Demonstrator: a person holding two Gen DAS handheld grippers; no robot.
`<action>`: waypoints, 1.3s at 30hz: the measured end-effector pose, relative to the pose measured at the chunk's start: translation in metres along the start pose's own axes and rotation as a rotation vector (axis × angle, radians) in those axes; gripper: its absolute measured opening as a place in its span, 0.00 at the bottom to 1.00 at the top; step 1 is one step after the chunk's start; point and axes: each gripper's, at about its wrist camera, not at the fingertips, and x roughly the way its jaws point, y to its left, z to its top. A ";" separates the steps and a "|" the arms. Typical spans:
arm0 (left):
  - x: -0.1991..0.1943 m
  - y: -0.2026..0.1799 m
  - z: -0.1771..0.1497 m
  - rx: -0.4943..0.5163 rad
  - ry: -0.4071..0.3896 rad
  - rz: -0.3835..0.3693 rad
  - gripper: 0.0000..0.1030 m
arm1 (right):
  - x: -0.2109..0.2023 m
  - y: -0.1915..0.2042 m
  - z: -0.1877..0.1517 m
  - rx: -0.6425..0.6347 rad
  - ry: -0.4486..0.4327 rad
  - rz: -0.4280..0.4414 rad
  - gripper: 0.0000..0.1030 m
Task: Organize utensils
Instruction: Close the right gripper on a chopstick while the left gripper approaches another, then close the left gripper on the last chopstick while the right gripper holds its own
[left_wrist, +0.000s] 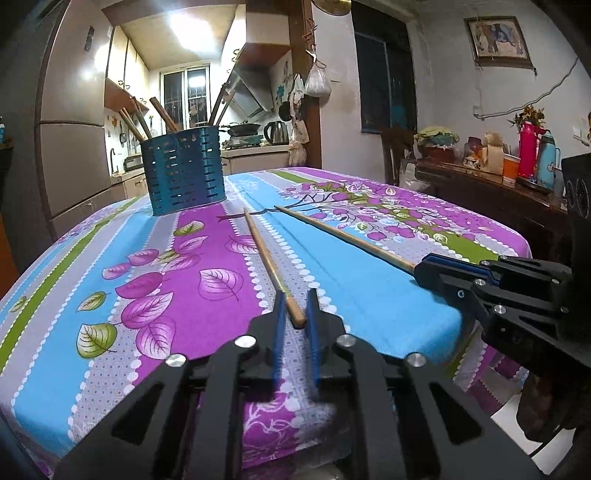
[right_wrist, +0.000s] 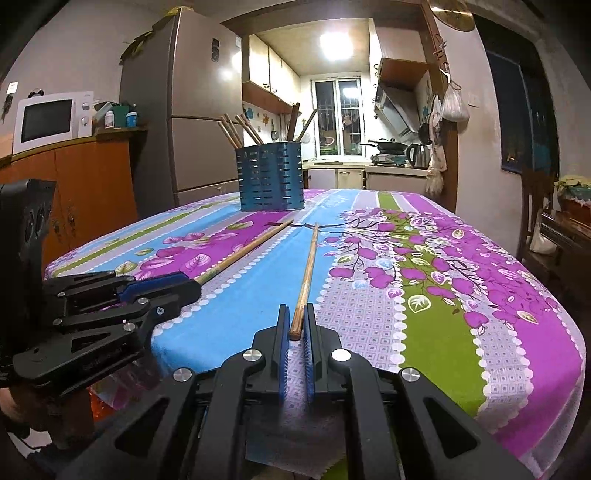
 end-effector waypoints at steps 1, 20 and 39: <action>0.000 0.000 0.000 -0.001 0.001 -0.001 0.09 | 0.000 0.000 0.000 0.002 0.000 -0.001 0.08; -0.060 0.018 0.068 0.019 -0.178 -0.023 0.07 | -0.062 0.008 0.102 -0.122 -0.205 0.022 0.07; -0.022 0.004 -0.001 0.044 0.028 -0.037 0.09 | -0.066 -0.007 0.127 -0.129 -0.207 0.036 0.07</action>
